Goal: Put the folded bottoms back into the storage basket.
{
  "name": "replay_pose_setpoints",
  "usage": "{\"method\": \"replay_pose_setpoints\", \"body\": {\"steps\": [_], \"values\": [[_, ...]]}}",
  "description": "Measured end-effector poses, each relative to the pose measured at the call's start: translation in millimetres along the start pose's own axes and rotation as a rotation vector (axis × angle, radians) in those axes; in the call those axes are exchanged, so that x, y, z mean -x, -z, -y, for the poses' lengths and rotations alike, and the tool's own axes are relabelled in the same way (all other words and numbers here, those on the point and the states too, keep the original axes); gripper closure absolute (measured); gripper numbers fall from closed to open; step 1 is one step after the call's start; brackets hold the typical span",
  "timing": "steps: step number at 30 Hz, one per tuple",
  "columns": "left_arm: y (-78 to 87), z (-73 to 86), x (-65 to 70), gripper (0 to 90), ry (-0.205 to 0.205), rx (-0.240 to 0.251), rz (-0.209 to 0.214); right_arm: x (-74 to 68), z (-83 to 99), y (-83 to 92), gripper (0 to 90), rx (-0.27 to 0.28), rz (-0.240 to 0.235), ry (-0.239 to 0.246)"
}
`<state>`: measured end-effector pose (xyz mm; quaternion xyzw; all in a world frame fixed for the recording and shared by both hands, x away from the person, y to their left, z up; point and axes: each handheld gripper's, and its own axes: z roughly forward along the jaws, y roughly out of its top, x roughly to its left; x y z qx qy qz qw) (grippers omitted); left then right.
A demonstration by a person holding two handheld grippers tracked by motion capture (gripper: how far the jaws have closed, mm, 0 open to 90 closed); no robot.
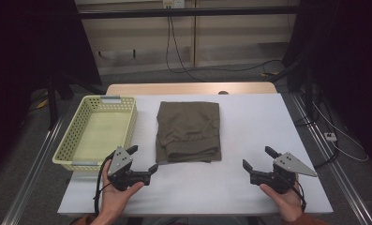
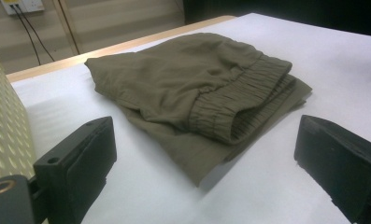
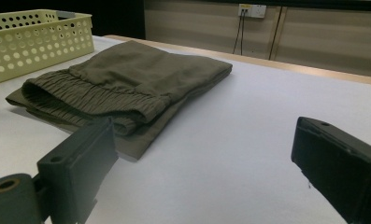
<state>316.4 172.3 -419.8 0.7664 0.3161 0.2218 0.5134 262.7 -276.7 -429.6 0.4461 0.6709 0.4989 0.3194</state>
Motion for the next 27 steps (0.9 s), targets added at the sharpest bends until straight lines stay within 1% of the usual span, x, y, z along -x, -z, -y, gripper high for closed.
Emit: {"method": "replay_pose_setpoints", "body": {"steps": [2, 5, 6, 8, 9, 10, 11, 13, 14, 15, 17, 21, 22, 23, 24, 26, 27], "values": [[-1.7, -1.0, -0.3, 5.8, 0.002, 0.002, -0.008, -0.3, 0.3, -0.6, 6.9, -0.004, -0.003, 0.001], [-4.3, -1.8, -0.9, 5.8, 0.003, -0.008, -0.002, -0.3, 0.6, -1.0, 6.9, -0.007, -0.002, 0.003], [-5.4, -2.3, -1.3, 5.8, 0.007, -0.021, -0.011, -0.1, 0.6, -1.0, 6.9, -0.007, -0.001, 0.001], [-5.2, -2.8, -2.0, 3.7, 0.011, -0.019, -0.019, 0.3, 0.6, -1.0, 6.9, -0.009, -0.001, -0.003], [-4.9, -3.1, -3.0, 3.7, 0.018, -0.009, -0.007, 0.3, 0.6, -1.0, 6.9, -0.009, -0.001, -0.003], [-4.4, -3.8, -3.4, 3.9, 0.024, -0.005, -0.003, 0.4, 0.9, -1.2, 6.9, -0.01, -0.004, -0.001], [-4.2, -4.5, -4.2, 3.6, 0.016, -0.004, -0.006, 0.4, 1.1, -1.2, 6.9, -0.011, -0.006, 0.001], [-4.8, -4.9, -4.9, 3.6, 0.029, -0.008, -0.001, 0.3, 1.2, -1.4, 6.9, -0.016, -0.015, 0.001], [-5.5, -4.9, -4.8, 3.6, 0.042, -0.012, 0.007, 0.3, 1.2, -1.4, 6.9, -0.016, -0.015, 0.001], [-6.3, -5.1, -5.4, 3.6, 0.037, -0.019, 0.01, 0.0, 1.4, -1.4, 6.7, -0.017, -0.018, 0.0], [-8.4, -6.2, -5.4, 3.5, 0.04, -0.028, 0.01, -0.2, 1.5, -1.5, 6.6, -0.016, -0.025, -0.001], [-10.2, -8.4, -6.2, 3.5, 0.037, -0.027, 0.002, 1.0, 2.0, -0.8, 6.5, -0.017, -0.024, -0.006], [-12.3, -9.0, -6.1, 3.4, 0.036, -0.037, 0.018, 1.3, 2.1, -0.6, 6.5, -0.018, -0.02, -0.008], [-13.9, -8.7, -5.8, 3.7, 0.025, -0.051, 0.025, 1.1, 2.1, -0.6, 6.5, -0.018, -0.02, -0.007], [-13.9, -8.7, -5.8, 4.4, 0.025, -0.051, 0.025, 1.1, 2.1, -0.6, 6.5, -0.018, -0.02, -0.007], [-16.0, -7.3, -3.3, 4.0, 0.018, -0.074, 0.02, -0.3, 1.7, -1.2, 6.5, -0.02, -0.023, -0.006], [-16.3, -7.5, -2.3, 4.3, 0.016, -0.072, 0.025, -0.6, 1.7, -1.3, 6.6, -0.02, -0.025, -0.001]]}}
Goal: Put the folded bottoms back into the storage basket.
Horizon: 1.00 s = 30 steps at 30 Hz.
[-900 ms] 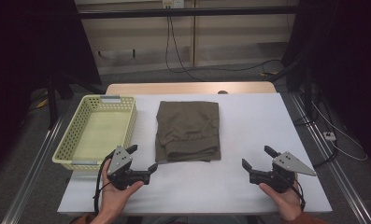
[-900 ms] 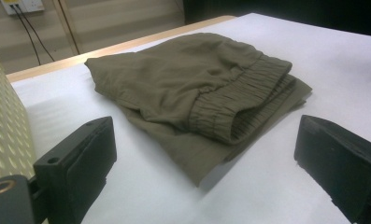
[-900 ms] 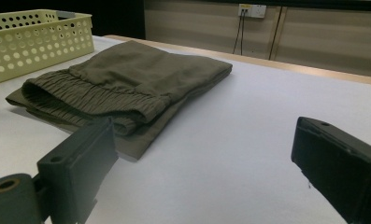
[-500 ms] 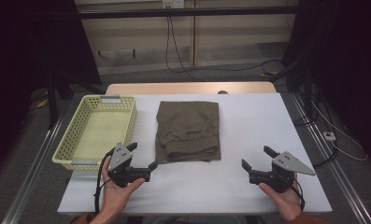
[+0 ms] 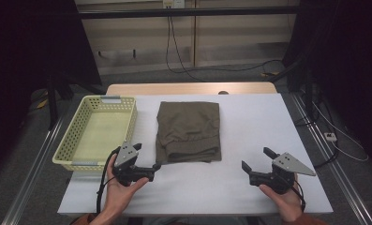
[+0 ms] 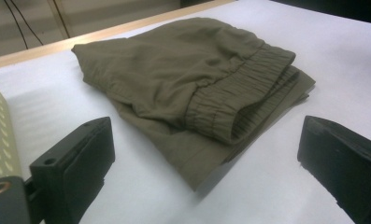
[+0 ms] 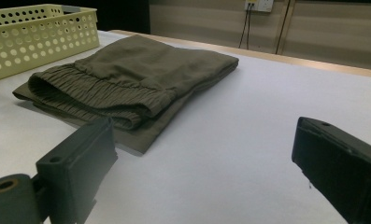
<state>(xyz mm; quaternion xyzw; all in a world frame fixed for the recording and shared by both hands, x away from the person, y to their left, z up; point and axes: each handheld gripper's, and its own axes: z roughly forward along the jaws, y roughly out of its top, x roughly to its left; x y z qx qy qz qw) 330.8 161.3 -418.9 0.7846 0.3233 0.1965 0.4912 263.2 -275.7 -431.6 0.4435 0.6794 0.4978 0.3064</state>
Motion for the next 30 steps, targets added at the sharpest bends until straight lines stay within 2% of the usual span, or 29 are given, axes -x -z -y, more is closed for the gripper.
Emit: {"method": "replay_pose_setpoints", "body": {"steps": [2, 9, 12, 17, 18, 20, 22, 24, 30], "values": [[0.5, -1.7, 1.1, 4.3, -0.006, 0.011, -0.001, -0.4, 0.2, -0.4, 6.6, -0.003, -0.002, 0.003], [-3.4, -8.9, 2.7, 4.1, -0.002, -0.009, 0.013, 0.1, 0.9, -1.5, 6.6, -0.017, 0.005, -0.004], [-4.4, -14.1, 3.5, 4.1, 0.007, -0.013, -0.003, -0.5, 0.7, -1.6, 6.5, -0.016, 0.004, 0.001], [-7.7, -22.3, 4.8, 4.0, 0.013, -0.009, 0.015, -0.2, 0.5, -1.5, 6.5, -0.014, 0.0, 0.001], [-10.5, -24.4, 4.8, 4.0, 0.027, -0.013, 0.029, -0.4, 0.4, -1.7, 6.5, -0.014, 0.003, 0.0], [-12.2, -25.7, 5.0, 4.0, 0.024, -0.016, 0.026, -0.7, 0.4, -2.1, 6.5, -0.015, 0.0, 0.003], [-15.8, -28.6, 5.1, 4.0, 0.003, -0.025, 0.015, -1.1, 0.4, -2.6, 6.7, -0.016, -0.004, 0.005], [-18.0, -31.9, 3.1, 4.0, 0.026, -0.019, 0.026, -1.1, 0.7, -2.8, 6.7, -0.02, -0.007, 0.004], [-22.8, -42.4, 0.6, 4.2, 0.014, -0.012, 0.013, -0.7, 0.5, -2.9, 6.8, -0.018, -0.008, 0.002]]}}
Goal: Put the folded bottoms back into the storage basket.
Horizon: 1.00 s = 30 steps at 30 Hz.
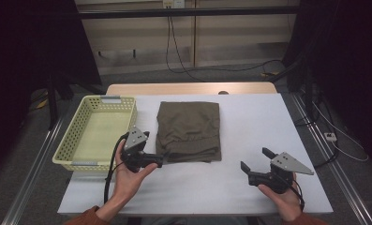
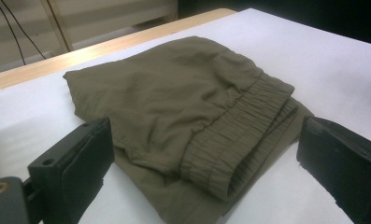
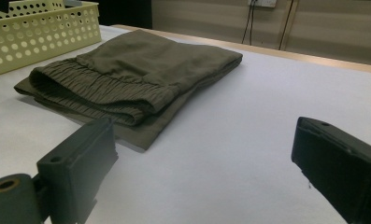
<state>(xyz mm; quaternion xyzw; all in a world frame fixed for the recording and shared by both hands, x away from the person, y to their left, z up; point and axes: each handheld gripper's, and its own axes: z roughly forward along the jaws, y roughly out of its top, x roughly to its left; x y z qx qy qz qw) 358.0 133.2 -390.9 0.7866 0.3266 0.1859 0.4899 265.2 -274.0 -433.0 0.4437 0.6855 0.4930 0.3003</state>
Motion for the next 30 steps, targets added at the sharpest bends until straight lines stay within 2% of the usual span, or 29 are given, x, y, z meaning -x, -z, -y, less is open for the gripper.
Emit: {"method": "replay_pose_setpoints", "body": {"steps": [11, 20, 21, 24, 27, 30], "values": [[-12.8, -12.4, -4.7, 4.4, 0.008, -0.028, 0.02, -0.1, 0.3, -1.0, 6.9, -0.005, -0.002, -0.003], [-21.7, -33.0, -3.6, 4.3, 0.008, 0.001, 0.024, 0.3, 0.3, -1.4, 6.1, -0.006, 0.002, -0.004], [-23.5, -36.8, -4.8, 4.3, 0.02, -0.014, 0.038, 0.1, 0.3, -1.3, 6.2, -0.006, 0.001, -0.003], [-24.4, -39.5, -5.1, 4.4, 0.017, -0.028, 0.036, 0.3, 0.2, -0.8, 6.1, -0.003, 0.0, -0.003], [-27.7, -43.4, -7.3, 4.9, -0.005, -0.057, 0.007, 0.8, 0.3, -1.2, 6.2, -0.004, -0.001, -0.004], [-34.7, -46.5, -11.1, 4.9, -0.008, -0.08, -0.004, -0.1, 0.3, -1.6, 6.1, -0.007, -0.002, -0.002]]}}
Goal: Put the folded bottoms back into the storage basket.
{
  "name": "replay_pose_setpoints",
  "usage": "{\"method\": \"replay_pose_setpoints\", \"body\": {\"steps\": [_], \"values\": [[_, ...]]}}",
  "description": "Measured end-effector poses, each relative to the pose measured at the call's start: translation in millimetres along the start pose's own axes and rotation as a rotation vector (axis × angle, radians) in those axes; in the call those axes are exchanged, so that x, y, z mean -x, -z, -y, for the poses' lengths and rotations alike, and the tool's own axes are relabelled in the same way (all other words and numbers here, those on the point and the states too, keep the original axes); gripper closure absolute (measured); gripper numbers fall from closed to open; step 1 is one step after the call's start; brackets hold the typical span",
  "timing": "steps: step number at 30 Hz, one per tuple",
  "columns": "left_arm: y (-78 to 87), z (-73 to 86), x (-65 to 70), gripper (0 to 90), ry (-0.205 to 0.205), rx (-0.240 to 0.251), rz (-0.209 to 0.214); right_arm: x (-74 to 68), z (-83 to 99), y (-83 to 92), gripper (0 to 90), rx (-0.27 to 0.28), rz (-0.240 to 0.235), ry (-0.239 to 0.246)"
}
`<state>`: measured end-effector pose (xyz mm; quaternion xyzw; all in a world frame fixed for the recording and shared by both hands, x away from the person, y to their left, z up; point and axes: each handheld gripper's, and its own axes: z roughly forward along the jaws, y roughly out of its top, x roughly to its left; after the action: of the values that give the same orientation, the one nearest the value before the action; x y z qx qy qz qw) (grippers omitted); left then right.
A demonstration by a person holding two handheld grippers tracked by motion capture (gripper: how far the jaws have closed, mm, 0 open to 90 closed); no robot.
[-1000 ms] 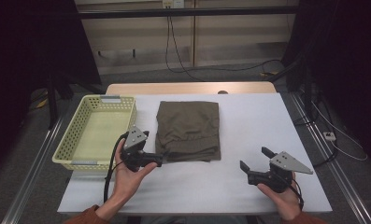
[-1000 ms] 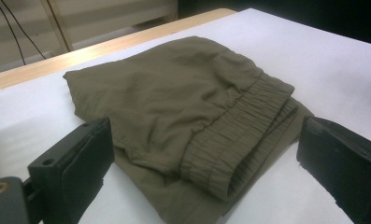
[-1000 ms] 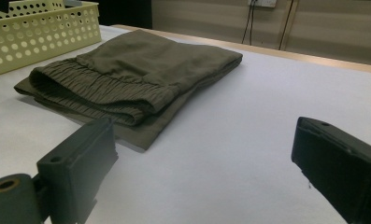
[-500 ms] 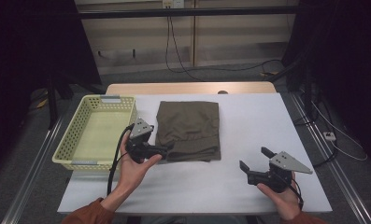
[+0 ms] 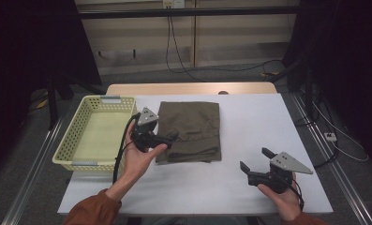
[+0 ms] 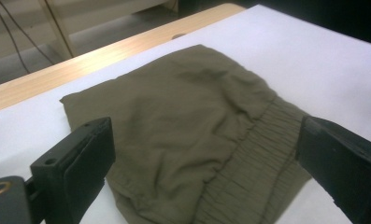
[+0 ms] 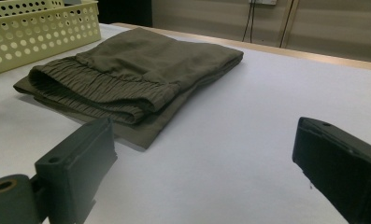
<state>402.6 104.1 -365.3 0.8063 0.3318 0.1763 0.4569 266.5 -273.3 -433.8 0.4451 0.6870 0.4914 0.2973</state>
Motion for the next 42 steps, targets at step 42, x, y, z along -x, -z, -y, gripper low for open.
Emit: {"method": "replay_pose_setpoints", "body": {"steps": [42], "values": [[-92.2, 8.9, -57.4, 16.0, 0.176, -0.156, -0.134, -0.6, 1.0, -1.5, 6.2, -0.014, -0.015, 0.005]]}}
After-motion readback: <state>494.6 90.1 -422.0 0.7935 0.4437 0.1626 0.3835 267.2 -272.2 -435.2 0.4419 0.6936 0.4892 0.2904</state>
